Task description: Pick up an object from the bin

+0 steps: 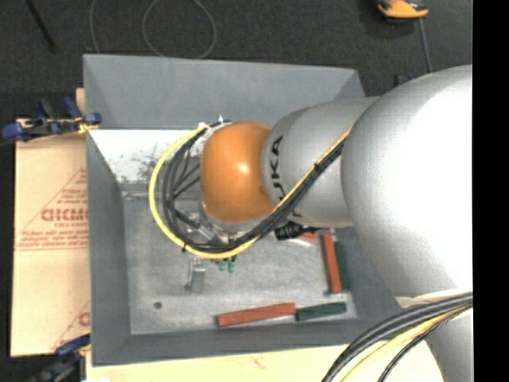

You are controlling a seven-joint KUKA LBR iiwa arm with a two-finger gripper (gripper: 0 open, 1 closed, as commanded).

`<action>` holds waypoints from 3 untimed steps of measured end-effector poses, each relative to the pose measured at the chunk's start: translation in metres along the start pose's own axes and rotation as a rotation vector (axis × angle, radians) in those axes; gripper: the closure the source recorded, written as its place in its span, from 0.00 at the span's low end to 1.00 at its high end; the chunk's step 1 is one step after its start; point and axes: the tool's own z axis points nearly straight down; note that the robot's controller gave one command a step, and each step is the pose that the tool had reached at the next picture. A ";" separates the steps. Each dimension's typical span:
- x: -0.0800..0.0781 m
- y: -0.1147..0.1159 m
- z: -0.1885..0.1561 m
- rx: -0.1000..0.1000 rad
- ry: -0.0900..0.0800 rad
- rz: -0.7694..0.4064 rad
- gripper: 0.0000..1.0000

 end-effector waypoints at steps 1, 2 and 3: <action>-0.034 -0.076 -0.005 0.000 -0.010 0.007 0.00; -0.116 -0.130 -0.026 0.000 -0.017 -0.015 0.00; -0.087 -0.162 0.028 -0.003 -0.002 0.003 0.00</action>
Offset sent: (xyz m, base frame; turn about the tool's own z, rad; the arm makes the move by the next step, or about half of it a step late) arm 0.0254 -0.0715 0.0043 -0.0014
